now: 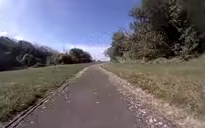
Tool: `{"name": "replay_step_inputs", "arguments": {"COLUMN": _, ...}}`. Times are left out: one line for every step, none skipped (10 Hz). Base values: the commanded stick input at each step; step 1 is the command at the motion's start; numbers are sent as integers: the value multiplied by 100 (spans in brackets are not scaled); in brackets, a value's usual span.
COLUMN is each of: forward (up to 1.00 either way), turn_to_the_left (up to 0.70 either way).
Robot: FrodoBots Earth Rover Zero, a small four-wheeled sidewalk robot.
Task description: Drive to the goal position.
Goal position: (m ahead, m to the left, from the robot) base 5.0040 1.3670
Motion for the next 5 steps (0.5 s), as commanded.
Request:
{"name": "replay_step_inputs", "arguments": {"forward": 70, "turn_to_the_left": 0}}
{"name": "replay_step_inputs", "arguments": {"forward": 70, "turn_to_the_left": 0}}
{"name": "replay_step_inputs", "arguments": {"forward": 70, "turn_to_the_left": 0}}
{"name": "replay_step_inputs", "arguments": {"forward": 70, "turn_to_the_left": 0}}
{"name": "replay_step_inputs", "arguments": {"forward": 70, "turn_to_the_left": 0}}
